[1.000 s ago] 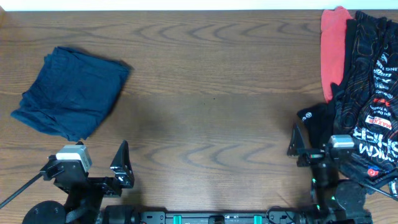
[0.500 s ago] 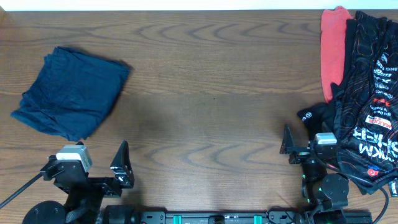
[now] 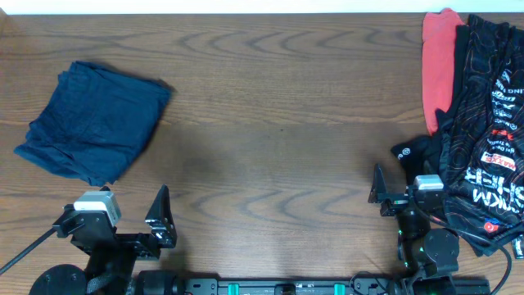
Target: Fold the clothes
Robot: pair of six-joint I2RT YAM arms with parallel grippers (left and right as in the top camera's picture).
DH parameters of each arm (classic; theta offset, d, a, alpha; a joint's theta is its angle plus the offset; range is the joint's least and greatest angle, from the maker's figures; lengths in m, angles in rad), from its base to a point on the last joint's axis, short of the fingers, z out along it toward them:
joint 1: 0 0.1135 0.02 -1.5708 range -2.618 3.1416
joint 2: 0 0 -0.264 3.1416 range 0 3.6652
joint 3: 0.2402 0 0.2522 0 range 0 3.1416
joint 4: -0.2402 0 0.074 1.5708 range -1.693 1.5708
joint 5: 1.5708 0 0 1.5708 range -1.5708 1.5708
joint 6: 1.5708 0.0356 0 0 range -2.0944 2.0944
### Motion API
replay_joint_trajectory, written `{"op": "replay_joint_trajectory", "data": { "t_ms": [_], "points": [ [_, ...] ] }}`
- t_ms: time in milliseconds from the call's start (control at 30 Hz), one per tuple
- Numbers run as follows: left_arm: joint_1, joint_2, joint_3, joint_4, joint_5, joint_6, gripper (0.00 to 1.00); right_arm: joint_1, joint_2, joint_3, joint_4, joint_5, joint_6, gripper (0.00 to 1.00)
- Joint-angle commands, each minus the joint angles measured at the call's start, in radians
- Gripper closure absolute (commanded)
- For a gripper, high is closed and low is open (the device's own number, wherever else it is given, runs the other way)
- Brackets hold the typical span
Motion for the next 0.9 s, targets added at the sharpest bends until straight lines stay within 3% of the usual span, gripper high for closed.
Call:
{"op": "replay_joint_trajectory", "data": {
  "t_ms": [0,267,433,567,867],
  "points": [
    [0.003,-0.002,-0.002,0.003,-0.004,0.016,0.02,-0.004,-0.002,-0.001,-0.005,-0.004,-0.014,0.01],
    [0.015,-0.016,-0.011,-0.09,-0.056,0.028,0.02,-0.004,-0.002,-0.001,-0.005,-0.004,-0.014,0.01],
    [0.064,-0.091,-0.163,-0.08,-0.093,0.028,0.02,-0.004,-0.002,-0.001,-0.005,-0.004,-0.014,0.01],
    [0.069,-0.187,-0.383,0.021,-0.102,0.027,0.02,-0.004,-0.002,-0.001,-0.005,-0.004,-0.014,0.01],
    [0.069,-0.331,-0.764,0.44,-0.095,0.024,0.02,-0.004,-0.002,-0.001,-0.005,-0.004,-0.014,0.01]
  ]
}}
